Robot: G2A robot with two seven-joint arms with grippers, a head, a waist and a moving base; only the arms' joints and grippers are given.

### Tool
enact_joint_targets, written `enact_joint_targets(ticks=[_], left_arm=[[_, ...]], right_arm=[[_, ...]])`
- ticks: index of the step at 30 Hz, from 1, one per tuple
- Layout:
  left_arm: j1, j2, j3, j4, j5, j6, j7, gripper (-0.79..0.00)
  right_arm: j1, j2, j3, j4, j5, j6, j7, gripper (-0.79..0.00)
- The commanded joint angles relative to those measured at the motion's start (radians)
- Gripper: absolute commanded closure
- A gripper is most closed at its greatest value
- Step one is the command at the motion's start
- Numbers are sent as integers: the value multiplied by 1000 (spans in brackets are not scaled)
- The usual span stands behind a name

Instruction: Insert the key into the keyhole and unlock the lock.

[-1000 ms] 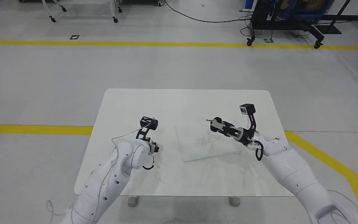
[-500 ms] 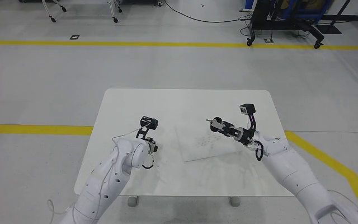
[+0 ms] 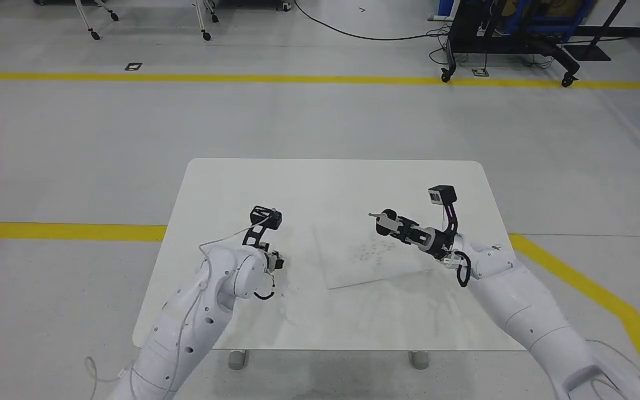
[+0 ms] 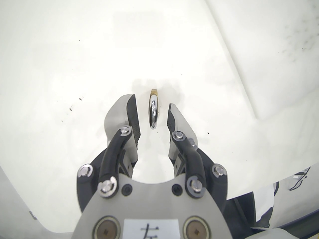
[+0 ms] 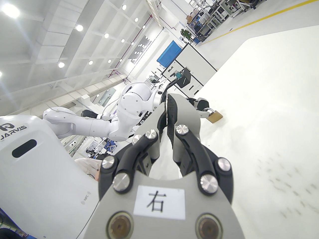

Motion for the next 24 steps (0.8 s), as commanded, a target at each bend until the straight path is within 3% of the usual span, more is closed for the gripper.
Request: enact_joint_targets(ticks=[1, 10, 16, 19, 24], left_arm=[[-7, -3, 7, 12, 0, 0, 3, 0], [-13, -4, -13, 34, 22, 0, -11, 0], [11, 1, -60, 13, -1, -13, 48, 0], [34, 3, -100, -14, -57, -54, 162, 0], [80, 7, -203, 0, -222, -209, 487, 0]], right_arm=[[0, 0, 0, 0, 0, 0, 0, 0], [0, 0, 0, 0, 0, 0, 0, 0], [0, 0, 0, 0, 0, 0, 0, 0], [0, 0, 0, 0, 0, 0, 0, 0], [0, 0, 0, 0, 0, 0, 0, 0]])
